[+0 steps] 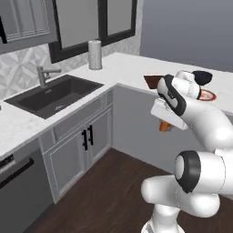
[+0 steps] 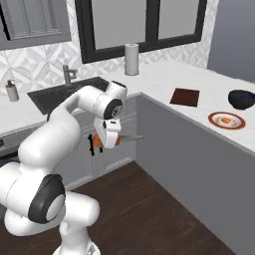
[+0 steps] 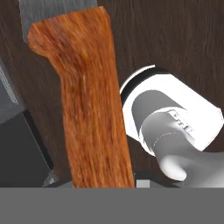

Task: Pick up the knife from the drawer and place it on the cutting board. Then place the meat from the plate to the cutting board.

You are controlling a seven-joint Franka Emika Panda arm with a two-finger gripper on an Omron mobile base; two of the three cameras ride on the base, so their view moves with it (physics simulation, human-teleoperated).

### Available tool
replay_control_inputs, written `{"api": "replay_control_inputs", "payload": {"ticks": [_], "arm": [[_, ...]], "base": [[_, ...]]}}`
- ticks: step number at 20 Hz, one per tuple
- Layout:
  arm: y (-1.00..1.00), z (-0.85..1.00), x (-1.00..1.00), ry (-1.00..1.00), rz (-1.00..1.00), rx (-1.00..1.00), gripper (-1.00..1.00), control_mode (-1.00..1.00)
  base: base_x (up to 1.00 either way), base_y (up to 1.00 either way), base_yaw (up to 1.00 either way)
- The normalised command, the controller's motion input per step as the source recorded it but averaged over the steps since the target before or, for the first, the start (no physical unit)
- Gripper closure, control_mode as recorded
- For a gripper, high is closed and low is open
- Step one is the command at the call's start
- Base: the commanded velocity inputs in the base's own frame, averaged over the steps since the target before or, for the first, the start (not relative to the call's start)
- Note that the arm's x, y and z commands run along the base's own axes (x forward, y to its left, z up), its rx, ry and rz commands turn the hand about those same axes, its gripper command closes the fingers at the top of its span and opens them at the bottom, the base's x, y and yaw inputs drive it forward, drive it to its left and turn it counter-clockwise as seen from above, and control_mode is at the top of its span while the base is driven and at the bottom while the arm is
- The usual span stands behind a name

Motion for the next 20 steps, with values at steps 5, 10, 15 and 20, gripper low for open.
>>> {"api": "replay_control_inputs", "payload": {"ticks": [5, 10, 15, 20], "arm": [[0.00, 0.00, 0.00, 0.00, 0.00, 0.00, 1.00, 1.00], [0.00, 0.00, 0.00, 0.00, 0.00, 0.00, 1.00, 1.00], [0.00, 0.00, 0.00, 0.00, 0.00, 0.00, 1.00, 1.00], [0.00, 0.00, 0.00, 0.00, 0.00, 0.00, 1.00, 1.00]], "base": [[-0.28, 0.00, -0.60], [-0.14, 0.00, -0.53], [0.35, 0.00, -0.35], [0.72, 0.00, -0.34]]}}
